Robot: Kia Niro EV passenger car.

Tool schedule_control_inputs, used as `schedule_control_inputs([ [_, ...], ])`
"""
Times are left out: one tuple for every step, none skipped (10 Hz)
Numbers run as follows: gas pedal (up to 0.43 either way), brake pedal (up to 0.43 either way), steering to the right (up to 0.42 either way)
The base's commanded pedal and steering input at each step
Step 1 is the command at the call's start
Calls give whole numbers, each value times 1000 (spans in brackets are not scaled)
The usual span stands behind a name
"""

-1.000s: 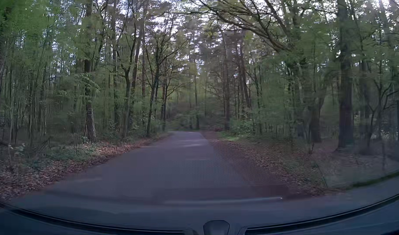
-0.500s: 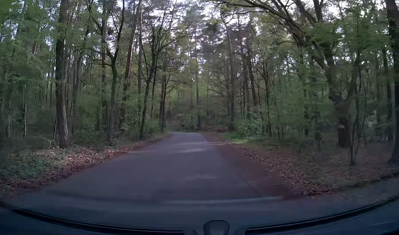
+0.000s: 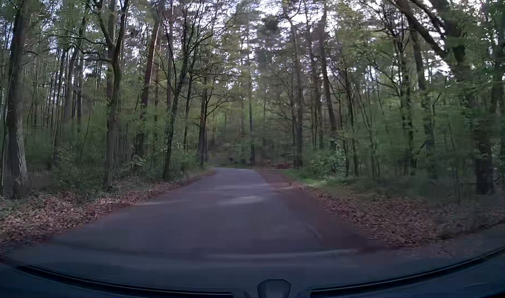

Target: Follow the waypoints while adhering to traffic rules and regulations

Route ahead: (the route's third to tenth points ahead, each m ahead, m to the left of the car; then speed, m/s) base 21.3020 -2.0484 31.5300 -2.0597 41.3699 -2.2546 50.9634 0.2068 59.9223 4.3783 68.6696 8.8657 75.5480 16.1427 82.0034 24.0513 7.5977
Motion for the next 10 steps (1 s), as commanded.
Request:
schedule_control_inputs([
  [98,0,-5],
  [98,0,-5],
  [98,0,-5],
  [98,0,-5],
  [87,0,-5],
  [87,0,-5],
  [87,0,-5],
  [79,0,-5],
  [79,0,-5],
  [79,0,-5],
])
